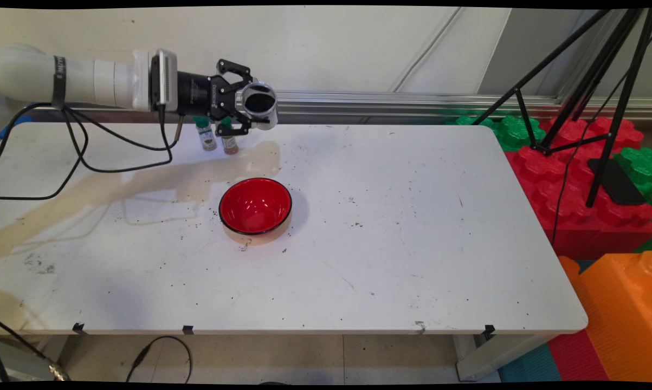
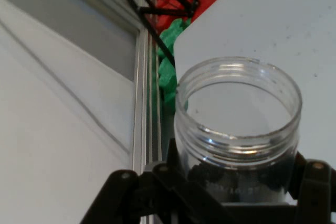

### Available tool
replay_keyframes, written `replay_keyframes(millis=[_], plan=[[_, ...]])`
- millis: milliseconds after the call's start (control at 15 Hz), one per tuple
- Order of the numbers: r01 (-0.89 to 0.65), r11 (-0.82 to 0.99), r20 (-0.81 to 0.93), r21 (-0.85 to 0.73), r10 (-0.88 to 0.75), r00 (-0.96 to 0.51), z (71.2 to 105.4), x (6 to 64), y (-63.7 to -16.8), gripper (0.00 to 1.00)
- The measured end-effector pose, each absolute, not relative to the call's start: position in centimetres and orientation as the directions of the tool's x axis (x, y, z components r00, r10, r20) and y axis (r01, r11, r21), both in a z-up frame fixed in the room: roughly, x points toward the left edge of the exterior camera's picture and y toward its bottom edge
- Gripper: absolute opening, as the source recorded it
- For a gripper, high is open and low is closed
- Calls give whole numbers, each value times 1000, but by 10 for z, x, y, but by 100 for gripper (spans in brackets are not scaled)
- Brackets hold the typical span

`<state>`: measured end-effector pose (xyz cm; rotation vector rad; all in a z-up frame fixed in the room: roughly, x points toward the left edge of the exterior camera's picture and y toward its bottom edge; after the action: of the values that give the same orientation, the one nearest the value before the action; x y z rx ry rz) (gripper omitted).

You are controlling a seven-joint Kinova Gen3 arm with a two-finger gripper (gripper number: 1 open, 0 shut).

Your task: Pour the black seasoning powder in the red bowl

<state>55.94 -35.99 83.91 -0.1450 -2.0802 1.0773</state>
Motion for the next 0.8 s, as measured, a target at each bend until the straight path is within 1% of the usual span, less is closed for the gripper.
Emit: replay_keyframes(millis=[400,800], plan=[[-62,551,416,-832,546,-727,828,559,-351,0],[63,472,280,-880,620,-733,821,560,-348,0]])
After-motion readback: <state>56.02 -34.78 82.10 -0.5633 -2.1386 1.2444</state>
